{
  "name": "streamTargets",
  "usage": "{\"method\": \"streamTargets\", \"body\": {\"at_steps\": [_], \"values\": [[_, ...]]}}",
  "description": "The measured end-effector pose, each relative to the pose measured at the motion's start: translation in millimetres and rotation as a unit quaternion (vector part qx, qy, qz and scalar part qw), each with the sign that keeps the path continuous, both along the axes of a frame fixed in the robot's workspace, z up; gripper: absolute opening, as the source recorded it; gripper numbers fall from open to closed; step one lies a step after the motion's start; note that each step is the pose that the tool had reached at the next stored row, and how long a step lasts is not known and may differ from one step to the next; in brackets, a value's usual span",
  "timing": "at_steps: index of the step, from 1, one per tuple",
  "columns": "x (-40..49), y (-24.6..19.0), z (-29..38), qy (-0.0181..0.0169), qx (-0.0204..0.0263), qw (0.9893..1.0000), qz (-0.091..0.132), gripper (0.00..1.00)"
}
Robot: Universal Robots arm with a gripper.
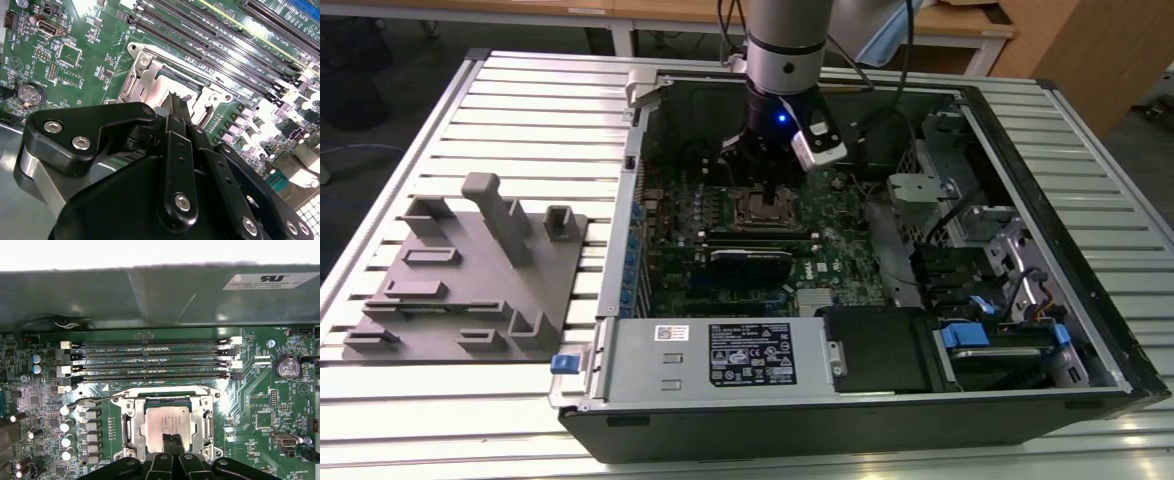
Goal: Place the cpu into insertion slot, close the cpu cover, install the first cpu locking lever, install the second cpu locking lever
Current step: 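Install the first cpu locking lever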
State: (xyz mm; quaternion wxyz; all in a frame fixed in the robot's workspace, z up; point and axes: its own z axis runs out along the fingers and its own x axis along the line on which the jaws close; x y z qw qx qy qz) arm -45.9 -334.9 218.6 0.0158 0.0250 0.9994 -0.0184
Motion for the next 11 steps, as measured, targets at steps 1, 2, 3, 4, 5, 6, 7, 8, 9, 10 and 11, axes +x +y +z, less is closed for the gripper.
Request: {"method": "streamTargets", "body": {"at_steps": [1, 2, 3, 4, 5, 6, 7, 8, 9, 10, 11], "values": [[0.0, -0.1, 0.5, 0.0001, -0.0001, 1.0, 0.0, 0.1], [0.0, 0.0, 1.1, 0.0, -0.0001, 1.0, 0.0, 0.1], [0.0, 0.0, 1.7, 0.0, 0.0, 1.0, 0.0, 0.1], [0.0, 0.0, 2.3, 0.0, 0.0, 1.0, 0.0, 0.1], [0.0, 0.0, 2.9, 0.0, 0.0, 1.0, 0.0, 0.1], [0.0, 0.0, 3.4, 0.0, 0.0, 1.0, 0.0, 0.1], [0.0, 0.0, 4.1, 0.0, 0.0, 1.0, 0.0, 0.1], [0.0, 0.0, 5.0, 0.0, 0.0, 1.0, 0.0, 0.1], [0.0, 0.0, 5.8, 0.0, 0.0, 1.0, 0.0, 0.1], [0.0, 0.0, 6.5, 0.0, 0.0, 1.0, 0.0, 0.1], [0.0, 0.0, 7.1, 0.0, 0.0, 1.0, 0.0, 0.1]]}}
